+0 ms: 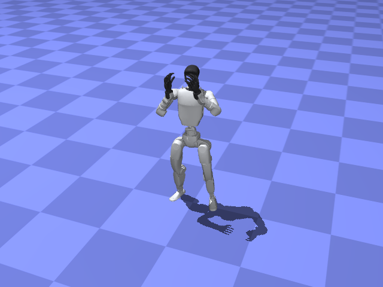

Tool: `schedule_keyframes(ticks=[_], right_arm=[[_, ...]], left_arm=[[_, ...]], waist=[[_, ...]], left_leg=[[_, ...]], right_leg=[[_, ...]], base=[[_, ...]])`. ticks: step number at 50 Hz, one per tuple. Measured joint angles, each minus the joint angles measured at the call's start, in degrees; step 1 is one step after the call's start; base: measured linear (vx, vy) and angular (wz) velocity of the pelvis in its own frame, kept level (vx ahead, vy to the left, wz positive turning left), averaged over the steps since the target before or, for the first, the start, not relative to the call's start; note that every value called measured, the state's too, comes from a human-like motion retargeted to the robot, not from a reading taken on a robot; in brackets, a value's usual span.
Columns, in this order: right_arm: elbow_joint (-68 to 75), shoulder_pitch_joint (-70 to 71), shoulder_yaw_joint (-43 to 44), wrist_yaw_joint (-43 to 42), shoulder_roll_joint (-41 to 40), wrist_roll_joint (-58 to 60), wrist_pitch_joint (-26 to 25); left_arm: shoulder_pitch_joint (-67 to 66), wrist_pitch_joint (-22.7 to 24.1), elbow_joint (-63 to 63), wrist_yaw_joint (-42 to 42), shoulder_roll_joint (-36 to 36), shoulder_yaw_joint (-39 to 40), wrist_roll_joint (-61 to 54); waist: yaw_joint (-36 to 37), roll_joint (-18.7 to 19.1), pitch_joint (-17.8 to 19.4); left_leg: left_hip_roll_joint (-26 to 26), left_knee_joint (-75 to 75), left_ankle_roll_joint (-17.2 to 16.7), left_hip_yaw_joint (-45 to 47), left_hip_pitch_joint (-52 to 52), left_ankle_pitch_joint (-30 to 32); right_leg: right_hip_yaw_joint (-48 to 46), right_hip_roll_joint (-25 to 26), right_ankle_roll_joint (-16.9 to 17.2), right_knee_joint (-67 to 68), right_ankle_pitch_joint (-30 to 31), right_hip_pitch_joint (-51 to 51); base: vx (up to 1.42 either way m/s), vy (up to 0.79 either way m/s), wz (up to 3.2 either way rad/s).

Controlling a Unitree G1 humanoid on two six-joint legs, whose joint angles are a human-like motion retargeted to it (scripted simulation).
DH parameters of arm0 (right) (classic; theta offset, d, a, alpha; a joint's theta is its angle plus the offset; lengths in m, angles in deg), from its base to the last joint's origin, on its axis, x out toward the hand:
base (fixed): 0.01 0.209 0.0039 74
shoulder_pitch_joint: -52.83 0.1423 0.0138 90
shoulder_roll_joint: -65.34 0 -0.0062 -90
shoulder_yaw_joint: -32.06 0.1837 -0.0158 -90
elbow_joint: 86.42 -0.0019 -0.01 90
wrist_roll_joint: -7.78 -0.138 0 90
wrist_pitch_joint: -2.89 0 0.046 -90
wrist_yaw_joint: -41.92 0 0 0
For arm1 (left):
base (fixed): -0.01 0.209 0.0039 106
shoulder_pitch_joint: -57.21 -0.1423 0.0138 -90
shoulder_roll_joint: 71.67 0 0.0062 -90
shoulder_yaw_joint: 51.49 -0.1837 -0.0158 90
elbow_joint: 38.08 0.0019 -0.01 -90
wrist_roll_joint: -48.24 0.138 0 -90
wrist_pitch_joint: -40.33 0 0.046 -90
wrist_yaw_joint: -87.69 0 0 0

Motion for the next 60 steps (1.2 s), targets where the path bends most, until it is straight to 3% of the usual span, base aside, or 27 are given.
schedule_keyframes(ticks=[7,12,15,17,18,20,22,24,27,29,33,40,44,50,52,56,60], right_arm=[[-2.5,19.4,-2.5,0.0,5.7,9.1,-3.4],[0.9,34.0,-6.7,-0.3,12.5,17.3,-5.6],[15.2,48.7,-15.9,-10.4,16.6,24.0,-6.5],[37.2,63.1,-29.1,-20.7,16.2,25.1,-8.6],[51.1,71.3,-37.5,-23.2,13.9,22.7,-10.2],[76.7,82.7,-50.1,-18.1,6.6,14.3,-10.0],[90.8,88.7,-56.4,-5.6,1.0,7.9,-14.0],[95.7,91.9,-58.1,-10.2,0.2,6.3,-14.6],[94.2,93.9,-61.1,-18.8,3.3,9.8,-14.7],[92.9,93.6,-64.7,-17.3,5.2,10.6,-13.7],[93.6,91.9,-67.0,-11.6,6.3,6.5,-11.1],[89.4,85.3,-56.5,-6.0,7.3,-0.8,-8.6],[83.2,76.4,-45.4,1.2,5.7,-9.7,-6.2],[69.8,51.8,-25.6,8.5,-2.0,-23.0,-2.6],[66.4,43.8,-21.9,10.0,-3.0,-26.0,-0.9],[62.3,23.3,-15.6,10.7,-8.1,-29.1,0.4],[62.9,5.9,-12.0,10.4,-12.4,-27.0,-0.2]], left_arm=[[14.7,-2.0,-3.8,5.2,4.1,1.7,13.0],[29.2,-11.9,1.3,10.8,12.3,0.8,41.2],[43.9,-17.4,13.6,19.9,18.3,-6.7,61.9],[58.4,-18.2,32.3,28.6,17.7,-20.2,66.7],[66.5,-19.3,44.8,30.2,15.3,-28.8,66.5],[78.3,-20.8,71.3,22.8,7.8,-43.8,63.9],[82.7,-22.1,88.9,17.6,2.4,-48.6,60.3],[85.5,-20.5,99.3,16.4,-1.8,-50.2,56.8],[87.5,-19.0,98.3,23.6,-1.8,-50.4,58.2],[86.6,-19.0,94.3,24.4,0.0,-50.4,63.6],[83.3,-18.7,92.0,18.0,1.5,-50.4,66.7],[79.0,-17.4,90.2,7.8,2.7,-50.4,52.0],[71.4,-15.6,84.6,1.8,4.6,-42.8,35.4],[44.2,-11.6,67.6,-2.7,6.9,-18.3,14.8],[34.9,-10.0,63.2,-2.4,3.3,-10.4,14.1],[12.0,-9.1,58.5,-3.5,-6.9,3.1,12.6],[-6.7,-10.0,59.7,-4.9,-16.4,9.8,16.9]], waist=[[1.6,0.4,-4.7],[1.9,1.8,-5.2],[0.9,3.4,-4.4],[-0.2,4.6,-3.6],[-0.9,5.1,-2.5],[-2.4,6.1,-0.3],[-3.9,7.3,2.8],[-4.6,7.4,4.6],[-4.4,7.5,5.8],[-3.2,8.1,5.6],[-1.6,8.7,5.2],[-4.4,5.8,8.1],[-6.3,4.7,10.1],[-9.3,3.7,12.9],[-8.3,3.2,15.9],[-7.1,2.5,18.0],[-5.3,1.9,19.3]], left_leg=[[-0.4,-1.6,0.4,4.3,2.6,0.0],[-0.4,-0.7,0.2,6.8,1.1,2.5],[0.0,0.8,-0.6,7.2,-1.3,5.1],[0.4,1.6,-1.5,7.1,-3.1,7.2],[0.5,2.0,-1.9,7.0,-3.9,8.3],[0.8,2.4,-2.6,6.8,-5.2,10.4],[1.0,2.0,-4.0,6.8,-5.7,13.0],[0.8,1.2,-4.9,6.7,-6.0,14.5],[0.7,-0.2,-6.2,6.6,-6.0,15.5],[0.6,-0.8,-6.6,6.8,-5.6,15.2],[0.5,-0.7,-6.2,7.2,-5.1,13.5],[0.3,1.6,-4.4,7.4,-4.8,11.9],[0.4,2.1,-4.0,7.3,-4.3,10.9],[1.3,1.4,-3.4,7.1,-2.8,7.7],[1.5,1.3,-2.9,6.9,-2.6,6.3],[1.8,0.7,-2.0,6.2,-2.9,4.3],[1.6,-1.5,-2.0,6.0,-3.0,3.4]], right_leg=[[3.6,-0.4,0.6,-0.1,0.7,-0.7],[6.8,-0.8,-0.1,1.8,3.5,-4.5],[8.3,-0.9,-0.6,3.4,6.8,-7.8],[8.6,-0.8,-0.7,3.9,9.5,-9.6],[8.6,-0.7,-0.9,4.1,10.8,-10.4],[8.4,-0.7,-0.9,4.2,13.5,-11.5],[8.1,-0.4,-0.1,3.4,16.8,-11.9],[7.4,-0.4,0.8,2.8,18.8,-12.1],[7.0,-0.2,1.7,1.9,20.3,-12.2],[6.9,-0.1,2.0,1.5,20.4,-12.0],[6.8,-0.2,2.2,1.2,19.5,-11.5],[6.9,-0.9,1.2,2.3,19.1,-10.8],[7.4,-1.0,0.6,4.6,18.5,-11.3],[10.5,0.0,-0.2,10.7,14.7,-13.3],[11.4,0.3,-0.1,11.6,12.4,-13.5],[10.5,0.5,-1.3,9.6,6.9,-12.9],[6.5,0.3,-2.6,4.4,3.1,-11.7]], base=[[0.16,0.05,-0.51],[0.04,0.08,-0.5],[-0.06,0.09,-0.28],[-0.11,0.1,-0.06],[-0.13,0.09,0.02],[-0.14,0.09,0.06],[-0.13,0.08,0.03],[-0.09,0.07,0.1],[-0.04,0.05,0.05],[0.0,0.0,0.0],[0.0,0.0,0.0],[-0.03,0.02,-0.01],[-0.1,0.04,-0.02],[-0.13,0.01,0.03],[-0.15,-0.04,0.14],[-0.12,-0.09,0.17],[-0.09,-0.14,0.07]])
